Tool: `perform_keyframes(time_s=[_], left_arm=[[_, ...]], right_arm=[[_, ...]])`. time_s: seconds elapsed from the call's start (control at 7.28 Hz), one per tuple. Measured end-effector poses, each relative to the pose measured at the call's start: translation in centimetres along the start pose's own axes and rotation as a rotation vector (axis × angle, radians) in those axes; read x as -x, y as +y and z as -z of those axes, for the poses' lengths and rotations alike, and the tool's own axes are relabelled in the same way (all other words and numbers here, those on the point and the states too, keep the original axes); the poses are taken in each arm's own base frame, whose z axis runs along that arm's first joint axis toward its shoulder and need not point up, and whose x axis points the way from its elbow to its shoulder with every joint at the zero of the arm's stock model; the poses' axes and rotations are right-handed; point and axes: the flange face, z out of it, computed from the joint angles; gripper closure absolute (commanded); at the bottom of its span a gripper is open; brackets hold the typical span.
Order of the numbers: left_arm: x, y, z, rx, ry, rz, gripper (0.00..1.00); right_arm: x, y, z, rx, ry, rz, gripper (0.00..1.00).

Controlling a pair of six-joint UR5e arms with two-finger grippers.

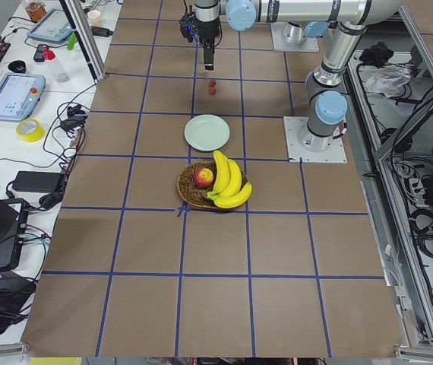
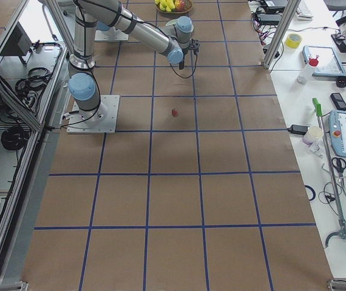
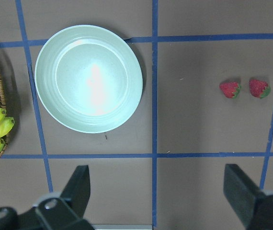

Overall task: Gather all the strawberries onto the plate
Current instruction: 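Set the strawberry beside the first one and open the right gripper, then reach the right gripper to the last strawberry and grasp it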

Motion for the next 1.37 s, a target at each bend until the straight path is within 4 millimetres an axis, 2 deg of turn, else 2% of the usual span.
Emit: perform_keyframes(time_s=[0.27,0.69,0.82,0.96,1.1,1.24,1.37], left_arm=[[0.0,0.0,0.0,0.0,0.0,-0.001,0.0],[0.0,-0.1,-0.1,0.001,0.0,-0.001,0.0],[0.0,-0.1,-0.1,0.001,0.0,-0.001,0.0],[0.0,-0.1,-0.1,0.001,0.0,-0.001,0.0],[0.0,-0.1,-0.1,0.001,0.0,-0.001,0.0],[0.0,-0.1,-0.1,0.001,0.0,-0.001,0.0],[0.0,-0.1,-0.1,0.001,0.0,-0.001,0.0]], right_arm=[[-7.8,-0.5,2.2,-0.014,0.145,-0.043,0.0],[-17.8,0.4,0.8,0.043,0.225,-0.044,0.02],[-20.0,1.1,-0.2,0.063,0.214,-0.053,0.03],[-20.8,2.1,-1.4,0.077,0.192,-0.059,0.29],[-21.0,2.9,-2.4,0.081,0.175,-0.061,0.61],[-21.2,3.3,-2.8,0.081,0.172,-0.062,0.73],[-21.3,3.5,-3.0,0.081,0.175,-0.062,0.77]])
